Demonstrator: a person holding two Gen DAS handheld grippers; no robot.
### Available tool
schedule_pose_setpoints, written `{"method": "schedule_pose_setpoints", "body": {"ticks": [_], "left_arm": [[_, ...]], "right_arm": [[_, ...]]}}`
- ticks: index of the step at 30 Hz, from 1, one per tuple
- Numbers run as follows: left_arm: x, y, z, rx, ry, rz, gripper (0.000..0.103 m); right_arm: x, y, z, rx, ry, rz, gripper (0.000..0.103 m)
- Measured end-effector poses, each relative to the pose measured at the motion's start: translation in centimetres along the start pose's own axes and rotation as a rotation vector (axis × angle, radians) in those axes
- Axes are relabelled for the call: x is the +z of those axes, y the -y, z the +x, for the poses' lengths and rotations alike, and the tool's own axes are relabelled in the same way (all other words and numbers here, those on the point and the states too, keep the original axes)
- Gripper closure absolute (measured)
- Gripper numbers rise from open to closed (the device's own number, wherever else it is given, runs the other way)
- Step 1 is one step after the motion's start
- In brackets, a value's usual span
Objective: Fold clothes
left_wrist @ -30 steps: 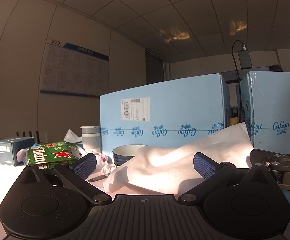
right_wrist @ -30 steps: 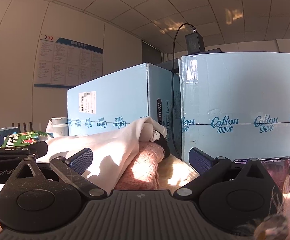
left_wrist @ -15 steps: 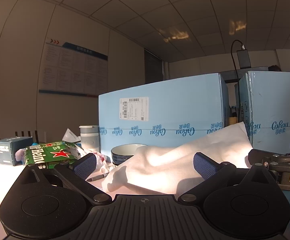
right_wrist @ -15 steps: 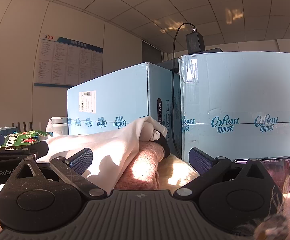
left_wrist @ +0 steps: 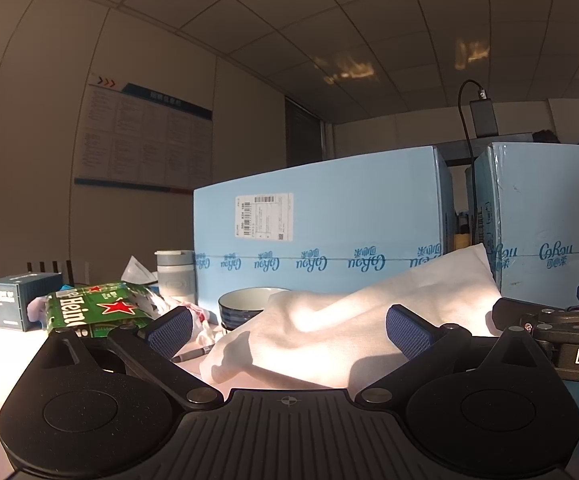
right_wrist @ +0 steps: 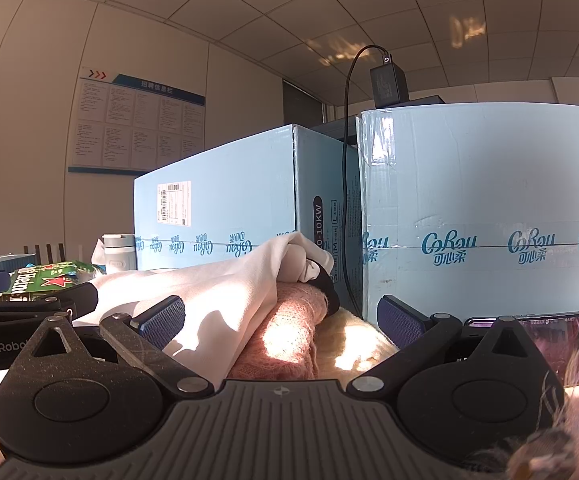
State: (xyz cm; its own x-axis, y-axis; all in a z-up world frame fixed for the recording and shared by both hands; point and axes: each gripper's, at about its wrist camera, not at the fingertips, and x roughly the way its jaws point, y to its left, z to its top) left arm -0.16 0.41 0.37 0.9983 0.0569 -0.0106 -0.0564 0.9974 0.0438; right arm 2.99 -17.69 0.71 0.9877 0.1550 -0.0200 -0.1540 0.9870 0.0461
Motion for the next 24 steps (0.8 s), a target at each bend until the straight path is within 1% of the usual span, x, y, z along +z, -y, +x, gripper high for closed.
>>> {"method": "schedule_pose_setpoints", "body": {"ticks": [24], "left_arm": [[-0.08,0.0,0.21,-0.004,-0.003,-0.002,0.0]], "right_arm": [[0.0,-0.01,0.05,-0.001,0.001,0.001,0.0]]}}
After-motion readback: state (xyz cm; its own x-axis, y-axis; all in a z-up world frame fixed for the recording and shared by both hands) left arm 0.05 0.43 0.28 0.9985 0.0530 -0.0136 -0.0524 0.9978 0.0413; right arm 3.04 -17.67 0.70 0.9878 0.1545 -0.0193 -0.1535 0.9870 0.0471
